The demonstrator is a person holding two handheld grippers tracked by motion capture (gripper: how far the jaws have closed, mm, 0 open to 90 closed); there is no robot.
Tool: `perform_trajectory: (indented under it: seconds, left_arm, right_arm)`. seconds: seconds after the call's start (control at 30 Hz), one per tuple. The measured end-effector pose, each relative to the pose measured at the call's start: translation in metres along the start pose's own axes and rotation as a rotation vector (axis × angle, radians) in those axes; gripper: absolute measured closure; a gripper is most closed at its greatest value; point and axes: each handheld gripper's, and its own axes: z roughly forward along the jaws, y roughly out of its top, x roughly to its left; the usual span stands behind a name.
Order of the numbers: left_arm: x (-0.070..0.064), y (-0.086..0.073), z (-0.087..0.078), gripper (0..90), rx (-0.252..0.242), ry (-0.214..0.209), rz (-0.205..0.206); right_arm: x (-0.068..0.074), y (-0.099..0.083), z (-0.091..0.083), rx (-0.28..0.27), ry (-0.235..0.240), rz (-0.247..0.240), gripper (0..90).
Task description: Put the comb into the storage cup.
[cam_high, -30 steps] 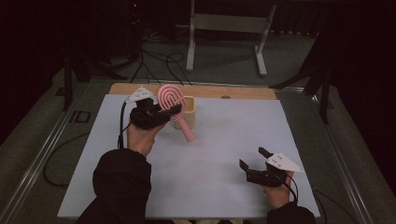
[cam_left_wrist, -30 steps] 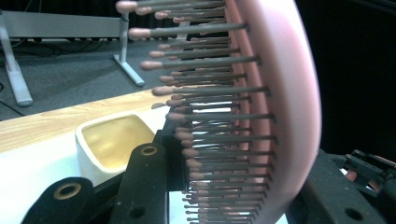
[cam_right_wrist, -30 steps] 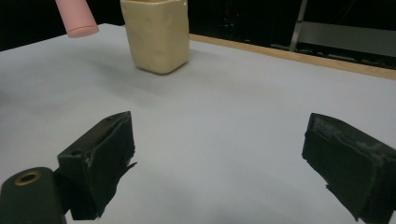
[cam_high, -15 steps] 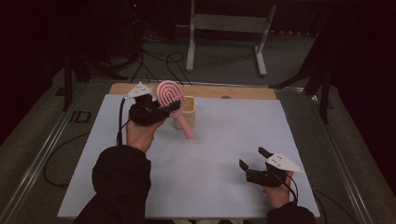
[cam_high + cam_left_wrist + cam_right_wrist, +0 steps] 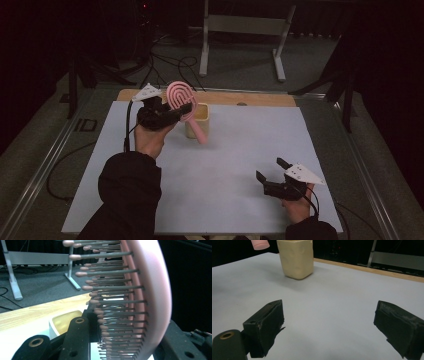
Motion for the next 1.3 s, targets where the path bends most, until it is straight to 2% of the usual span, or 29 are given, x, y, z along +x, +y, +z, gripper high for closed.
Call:
perform_trajectory:
  seconds: [1.3]
  left_arm:
    - [0.012, 0.013, 0.011, 64.1, -0.014, 0.046, -0.010]
  right_arm:
    - [0.000, 0.000, 0.000, -0.001, 0.003, -0.001, 8.9]
